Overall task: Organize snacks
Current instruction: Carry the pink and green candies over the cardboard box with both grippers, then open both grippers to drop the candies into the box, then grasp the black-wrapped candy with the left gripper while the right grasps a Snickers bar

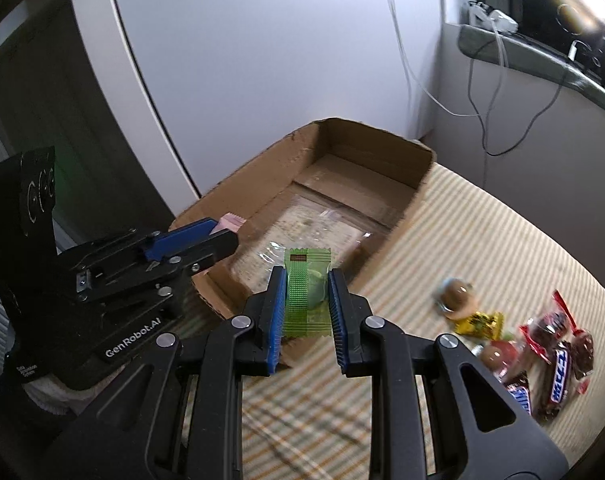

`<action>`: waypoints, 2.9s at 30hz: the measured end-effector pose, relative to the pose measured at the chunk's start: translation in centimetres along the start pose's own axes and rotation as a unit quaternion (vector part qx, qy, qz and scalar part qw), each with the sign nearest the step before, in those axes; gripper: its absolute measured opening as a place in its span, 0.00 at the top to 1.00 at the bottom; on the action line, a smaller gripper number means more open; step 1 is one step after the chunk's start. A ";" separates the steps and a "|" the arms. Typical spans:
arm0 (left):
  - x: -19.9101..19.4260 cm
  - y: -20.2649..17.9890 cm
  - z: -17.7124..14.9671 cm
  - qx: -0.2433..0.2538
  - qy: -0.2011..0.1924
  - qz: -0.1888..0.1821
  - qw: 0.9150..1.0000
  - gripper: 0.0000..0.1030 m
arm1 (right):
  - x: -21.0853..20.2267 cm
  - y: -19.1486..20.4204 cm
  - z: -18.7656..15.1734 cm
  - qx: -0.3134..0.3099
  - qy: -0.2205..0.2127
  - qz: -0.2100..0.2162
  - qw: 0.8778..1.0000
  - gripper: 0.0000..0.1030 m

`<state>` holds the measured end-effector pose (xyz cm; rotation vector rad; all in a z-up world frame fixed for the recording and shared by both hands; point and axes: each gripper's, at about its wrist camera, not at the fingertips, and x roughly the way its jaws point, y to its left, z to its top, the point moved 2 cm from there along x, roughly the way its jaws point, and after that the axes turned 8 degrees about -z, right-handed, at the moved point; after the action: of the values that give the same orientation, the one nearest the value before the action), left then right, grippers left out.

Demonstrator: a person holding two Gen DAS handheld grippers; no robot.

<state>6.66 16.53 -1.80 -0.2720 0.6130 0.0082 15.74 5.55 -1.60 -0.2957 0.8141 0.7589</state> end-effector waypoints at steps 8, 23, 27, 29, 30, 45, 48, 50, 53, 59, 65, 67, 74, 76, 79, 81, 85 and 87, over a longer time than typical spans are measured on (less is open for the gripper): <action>0.5 1.4 0.3 -0.009 0.003 0.008 1.000 0.83 | 1.9 1.4 0.3 -0.011 0.016 0.003 1.000 0.79; 0.7 1.3 0.5 -0.008 0.003 0.012 1.000 0.77 | 2.6 1.7 0.7 -0.021 0.011 -0.008 1.000 0.62; 0.6 1.4 0.6 -0.010 0.002 0.014 1.000 0.70 | 2.0 1.5 0.7 -0.020 0.002 -0.012 1.000 0.52; 0.5 1.3 0.7 -0.009 0.000 0.016 1.000 0.70 | 1.8 1.4 0.7 -0.020 0.001 -0.013 1.000 0.52; 0.4 1.3 0.7 -0.009 0.000 0.015 1.000 0.70 | 1.7 1.3 0.6 -0.020 0.000 -0.014 1.000 0.51; -0.9 -1.5 0.5 0.004 -0.006 -0.007 1.000 0.63 | -2.0 -3.1 -2.4 0.000 -0.005 -0.043 0.999 0.46; -0.8 -2.8 0.1 0.009 -0.001 -0.020 1.000 0.56 | -3.0 -5.1 -3.5 0.011 -0.005 -0.056 0.998 0.38; -0.5 -3.8 -0.3 0.011 0.006 -0.032 0.999 0.56 | -3.8 -6.6 -4.6 0.017 -0.003 -0.065 0.998 0.35; 0.0 -5.3 -0.8 0.016 0.016 -0.050 0.998 0.48 | -4.5 -8.2 -6.1 0.016 0.002 -0.078 0.997 0.25; 1.7 -8.7 -1.9 0.031 0.045 -0.084 0.995 0.47 | -5.3 -11.4 -9.1 0.020 0.023 -0.111 0.993 0.23; 3.7 -11.6 -3.0 0.043 0.077 -0.112 0.990 0.47 | -5.5 -14.4 -11.4 0.044 0.038 -0.111 0.992 0.23; 4.4 -12.4 -3.4 0.042 0.089 -0.125 0.987 0.47 | -5.4 -15.2 -11.9 0.052 0.040 -0.106 0.992 0.23; 7.0 -15.2 -3.7 0.039 0.124 -0.165 0.978 0.50 | -4.2 -16.2 -12.7 0.064 0.053 -0.082 0.993 0.48; 7.7 -15.6 -3.8 0.032 0.134 -0.173 0.975 0.56 | -3.8 -16.2 -12.8 0.061 0.057 -0.077 0.994 0.54; 9.0 -16.3 -3.8 0.026 0.148 -0.177 0.973 0.56 | -3.3 -16.3 -12.8 0.056 0.059 -0.081 0.993 0.54; 9.9 -16.5 -3.8 0.020 0.156 -0.178 0.971 0.56 | -2.8 -16.5 -12.8 0.055 0.061 -0.085 0.993 0.54; 11.4 -17.1 -3.8 0.022 0.169 -0.172 0.970 0.56 | -1.8 -16.9 -12.9 0.053 0.068 -0.087 0.992 0.54; 12.1 -17.2 -3.9 0.023 0.175 -0.167 0.970 0.56 | -1.4 -17.0 -13.0 0.052 0.071 -0.090 0.992 0.55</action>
<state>15.91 -1.95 -7.47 -0.3317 0.9092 -0.3861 20.05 -13.77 -9.90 -0.3280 0.9443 0.5294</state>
